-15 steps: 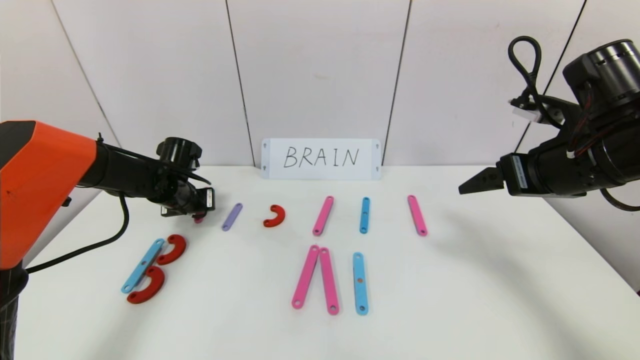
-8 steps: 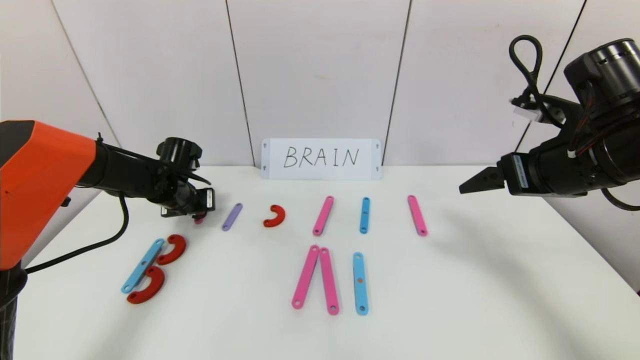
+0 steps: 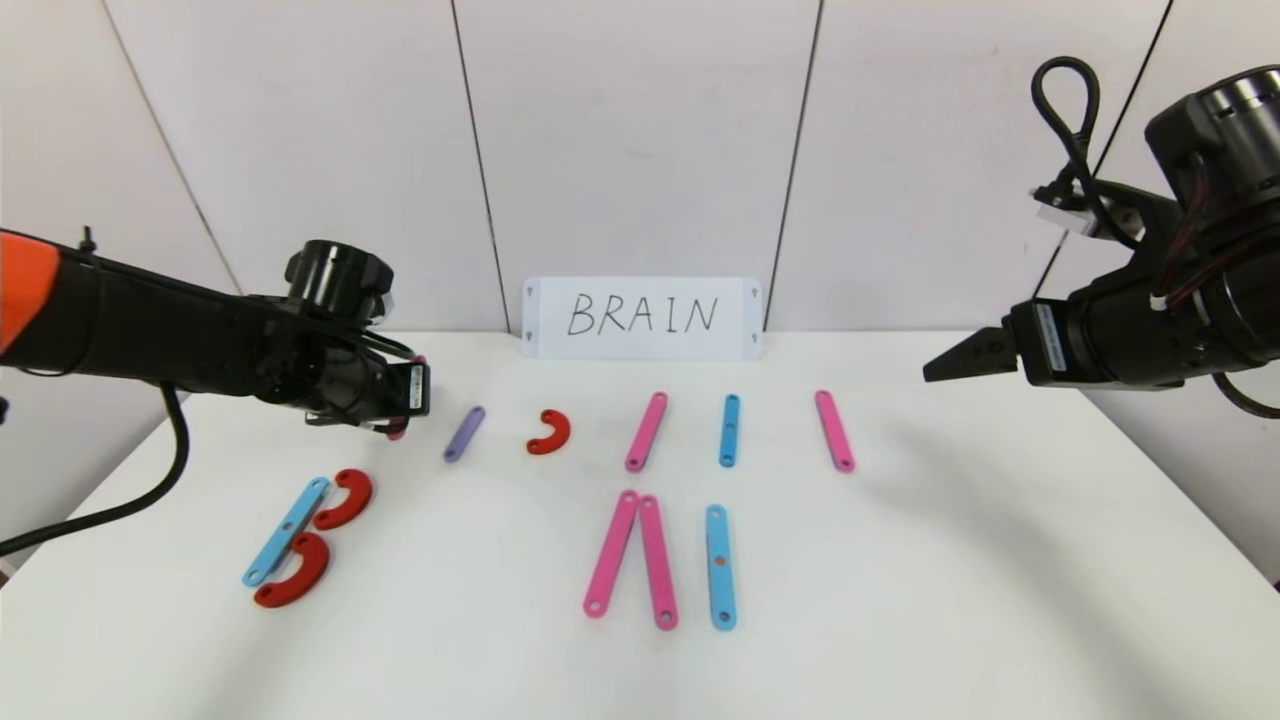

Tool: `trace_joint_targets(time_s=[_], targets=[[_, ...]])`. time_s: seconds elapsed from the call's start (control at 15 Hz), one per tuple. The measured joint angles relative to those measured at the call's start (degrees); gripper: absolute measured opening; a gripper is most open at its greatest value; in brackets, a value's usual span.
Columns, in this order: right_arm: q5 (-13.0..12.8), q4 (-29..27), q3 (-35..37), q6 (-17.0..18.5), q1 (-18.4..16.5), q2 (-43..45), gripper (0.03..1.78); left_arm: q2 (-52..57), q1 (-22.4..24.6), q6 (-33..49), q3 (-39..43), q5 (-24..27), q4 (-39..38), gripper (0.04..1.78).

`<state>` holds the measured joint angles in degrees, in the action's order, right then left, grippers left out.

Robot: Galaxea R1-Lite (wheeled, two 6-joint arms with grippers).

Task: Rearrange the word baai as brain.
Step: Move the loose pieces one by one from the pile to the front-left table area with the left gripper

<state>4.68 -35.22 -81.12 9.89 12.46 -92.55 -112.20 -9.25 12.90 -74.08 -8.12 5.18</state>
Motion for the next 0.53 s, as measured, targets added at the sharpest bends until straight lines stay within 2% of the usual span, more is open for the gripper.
trace_joint_targets(time_s=[0.53], targets=[[0.44,-0.11,0.57,-0.02,0.13,3.39,1.73,23.15,-8.22,-0.77,21.63,-1.24,0.16,0.27]])
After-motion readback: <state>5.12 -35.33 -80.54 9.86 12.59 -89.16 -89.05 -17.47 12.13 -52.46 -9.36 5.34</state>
